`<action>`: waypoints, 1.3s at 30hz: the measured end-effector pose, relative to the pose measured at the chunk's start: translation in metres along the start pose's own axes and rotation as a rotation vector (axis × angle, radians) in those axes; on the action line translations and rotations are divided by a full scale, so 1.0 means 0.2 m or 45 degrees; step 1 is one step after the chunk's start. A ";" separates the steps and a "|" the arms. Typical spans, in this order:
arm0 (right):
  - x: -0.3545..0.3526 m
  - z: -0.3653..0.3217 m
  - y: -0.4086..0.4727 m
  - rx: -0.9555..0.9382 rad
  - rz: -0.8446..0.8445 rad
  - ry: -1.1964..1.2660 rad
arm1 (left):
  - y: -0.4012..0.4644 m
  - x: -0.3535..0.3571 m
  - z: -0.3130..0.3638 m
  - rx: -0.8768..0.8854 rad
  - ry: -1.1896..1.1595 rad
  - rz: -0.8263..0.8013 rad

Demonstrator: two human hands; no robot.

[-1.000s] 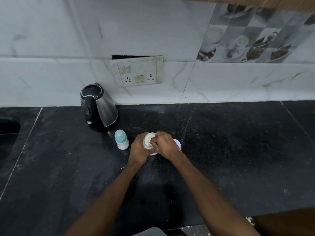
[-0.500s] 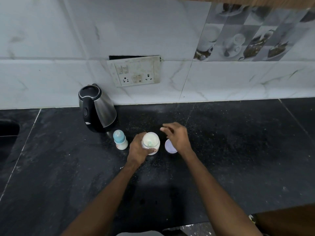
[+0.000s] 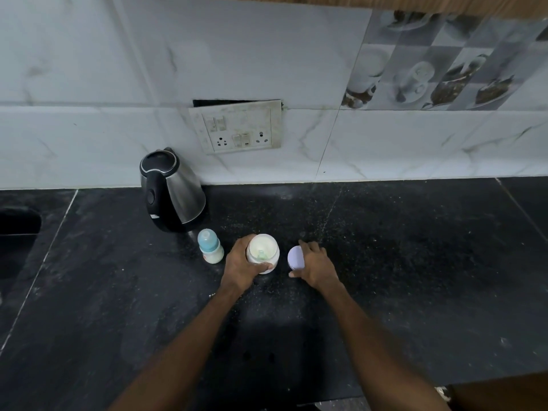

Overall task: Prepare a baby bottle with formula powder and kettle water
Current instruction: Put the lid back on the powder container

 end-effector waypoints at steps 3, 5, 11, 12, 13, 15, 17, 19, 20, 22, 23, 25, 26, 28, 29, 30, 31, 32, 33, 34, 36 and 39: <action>-0.02 0.00 -0.01 0.005 0.041 0.009 | 0.01 0.00 -0.01 -0.006 -0.006 0.005; -0.06 -0.02 -0.03 -0.022 0.060 0.125 | 0.01 0.00 -0.01 -0.018 -0.020 0.001; -0.18 -0.10 -0.14 -0.229 0.120 0.305 | 0.00 0.00 -0.03 -0.029 -0.063 0.002; -0.19 -0.11 -0.16 -0.267 0.124 0.318 | -0.01 0.00 -0.03 -0.024 -0.069 0.004; -0.20 -0.12 -0.17 -0.299 0.122 0.329 | -0.01 0.01 -0.03 -0.018 -0.078 0.008; -0.22 -0.15 -0.20 -0.339 0.103 0.334 | -0.02 0.02 -0.03 -0.006 -0.099 0.025; -0.25 -0.19 -0.22 -0.353 0.075 0.327 | -0.02 0.02 -0.02 0.003 -0.115 0.043; -0.28 -0.24 -0.23 -0.364 0.065 0.317 | -0.02 0.02 -0.01 0.008 -0.119 0.046; -0.29 -0.26 -0.23 -0.370 0.059 0.305 | -0.03 0.03 -0.01 0.011 -0.118 0.049; -0.30 -0.31 -0.23 -0.388 0.042 0.254 | -0.03 0.02 0.00 0.016 -0.121 0.049; -0.30 -0.33 -0.23 -0.394 0.032 0.225 | -0.03 0.02 0.00 0.017 -0.119 0.044; -0.30 -0.36 -0.23 -0.403 0.011 0.192 | -0.03 0.02 0.00 0.013 -0.120 0.033; -0.31 -0.38 -0.22 -0.412 0.008 0.184 | -0.03 0.02 -0.01 0.006 -0.127 0.026; -0.32 -0.42 -0.22 -0.420 0.015 0.151 | -0.03 0.01 -0.01 -0.007 -0.147 0.022; -0.33 -0.43 -0.22 -0.420 0.012 0.133 | -0.03 0.01 -0.01 -0.010 -0.158 0.022; -0.34 -0.45 -0.21 -0.420 -0.004 0.125 | -0.03 0.01 -0.01 -0.010 -0.168 0.021; -0.34 -0.46 -0.21 -0.423 -0.030 0.119 | -0.03 0.01 -0.01 -0.010 -0.175 0.020; -0.35 -0.47 -0.20 -0.424 -0.052 0.099 | -0.04 0.01 -0.02 -0.009 -0.178 0.019; -0.35 -0.49 -0.20 -0.424 -0.066 0.067 | -0.04 0.02 -0.02 -0.010 -0.185 0.018; -0.35 -0.50 -0.19 -0.426 -0.075 0.034 | -0.04 0.02 -0.03 -0.012 -0.196 0.015; -0.35 -0.54 -0.19 -0.443 -0.081 -0.045 | -0.04 0.01 -0.05 -0.024 -0.211 -0.004; -0.34 -0.58 -0.18 -0.480 -0.104 -0.167 | -0.03 0.01 -0.07 -0.040 -0.221 -0.021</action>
Point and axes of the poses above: each hand's wrist, its own y-axis towards the middle knuckle, its own x-axis out of the palm, z = x × y, the point moved 3 cm from there along y, towards the middle knuckle, and after that the axes turned 11 degrees about -z, right-handed, at the moved point
